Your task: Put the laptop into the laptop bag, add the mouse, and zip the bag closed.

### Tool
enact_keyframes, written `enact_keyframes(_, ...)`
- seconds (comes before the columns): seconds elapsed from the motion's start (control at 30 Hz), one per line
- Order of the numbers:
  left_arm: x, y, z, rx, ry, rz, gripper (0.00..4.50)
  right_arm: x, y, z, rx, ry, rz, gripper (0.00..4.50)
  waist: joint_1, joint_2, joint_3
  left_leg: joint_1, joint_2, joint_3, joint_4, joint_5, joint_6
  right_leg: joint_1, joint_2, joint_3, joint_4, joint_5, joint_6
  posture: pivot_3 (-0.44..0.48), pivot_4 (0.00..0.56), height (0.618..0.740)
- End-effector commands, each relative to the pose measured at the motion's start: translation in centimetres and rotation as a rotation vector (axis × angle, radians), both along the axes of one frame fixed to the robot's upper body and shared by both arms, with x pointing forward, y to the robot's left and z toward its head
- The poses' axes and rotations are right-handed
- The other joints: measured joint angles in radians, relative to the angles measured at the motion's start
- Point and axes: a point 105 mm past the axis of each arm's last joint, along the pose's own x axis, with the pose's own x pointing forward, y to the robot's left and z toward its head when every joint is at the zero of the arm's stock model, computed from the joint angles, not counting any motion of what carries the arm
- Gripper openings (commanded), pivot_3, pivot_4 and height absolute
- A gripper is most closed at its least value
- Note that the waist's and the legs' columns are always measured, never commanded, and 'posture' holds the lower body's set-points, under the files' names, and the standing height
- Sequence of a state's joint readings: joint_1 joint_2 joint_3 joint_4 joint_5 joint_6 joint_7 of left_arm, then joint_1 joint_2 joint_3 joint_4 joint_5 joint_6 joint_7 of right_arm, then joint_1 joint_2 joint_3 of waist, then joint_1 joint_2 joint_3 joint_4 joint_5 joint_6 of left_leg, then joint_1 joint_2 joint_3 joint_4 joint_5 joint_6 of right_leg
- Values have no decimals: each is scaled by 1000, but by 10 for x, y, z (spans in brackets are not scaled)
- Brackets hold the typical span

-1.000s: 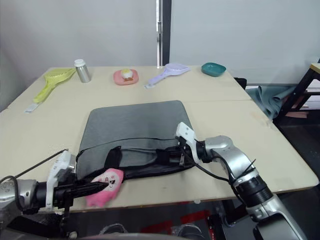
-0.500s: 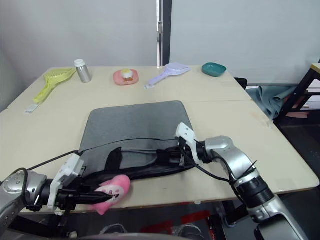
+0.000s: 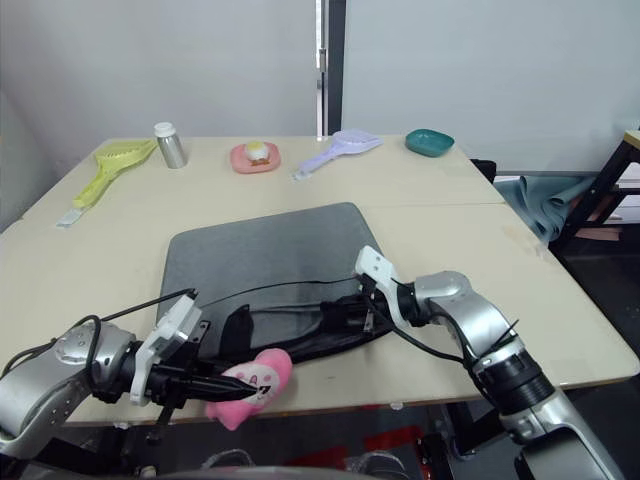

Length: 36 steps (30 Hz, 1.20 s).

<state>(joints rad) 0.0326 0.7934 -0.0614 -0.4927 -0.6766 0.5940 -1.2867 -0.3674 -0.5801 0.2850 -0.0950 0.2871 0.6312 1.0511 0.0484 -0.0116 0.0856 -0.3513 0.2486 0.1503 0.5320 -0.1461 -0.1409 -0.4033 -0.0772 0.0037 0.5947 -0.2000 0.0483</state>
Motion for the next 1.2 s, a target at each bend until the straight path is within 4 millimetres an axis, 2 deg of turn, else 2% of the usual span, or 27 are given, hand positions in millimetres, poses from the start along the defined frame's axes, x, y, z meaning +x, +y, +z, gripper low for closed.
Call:
enact_keyframes(0.03,-9,-18,12,-34,-4,-119,20,-21,-15,-49,-131,202,-41,0,2,0,0,0,0,0,0,0,0,0,0,0,0,0,0,0,150,740)
enact_keyframes(0.23,14,-25,17,-21,-95,-64,20,-21,-17,-47,-134,199,-44,0,1,0,0,0,0,0,0,0,0,0,0,0,0,0,0,0,150,740)
enact_keyframes(0.43,27,-31,22,-15,-161,-50,20,-21,-17,-47,-136,195,-43,0,2,0,0,0,0,0,0,0,0,0,0,0,0,0,0,0,150,740)
enact_keyframes(0.53,29,-25,25,-2,-161,-36,20,-19,-16,-45,-134,190,-41,0,2,0,0,0,0,0,0,0,0,0,0,0,0,0,0,0,150,740)
enact_keyframes(0.7,39,0,35,50,-196,27,20,-16,-11,-39,-110,176,-33,0,1,0,1,0,0,0,0,0,0,0,0,-1,0,0,0,0,150,740)
enact_keyframes(0.8,51,13,41,66,-232,111,20,-14,-10,-37,-106,173,-28,0,-1,0,1,0,0,0,0,0,0,0,0,0,0,0,0,0,150,740)
enact_keyframes(0.93,54,21,47,54,-207,159,1510,-12,-10,-38,-113,170,-22,0,-4,1,2,0,0,0,0,0,0,0,0,-1,0,0,0,0,150,740)
enact_keyframes(1.13,42,43,63,31,-155,246,3626,-7,-8,-36,-114,162,-12,0,-11,1,2,0,0,0,0,0,0,-1,1,0,0,0,0,0,150,740)
enact_keyframes(1.2,34,56,67,19,-70,274,4341,-6,-7,-36,-112,160,-7,0,-10,3,4,-1,1,0,0,0,0,-1,1,-1,0,0,-1,0,150,740)
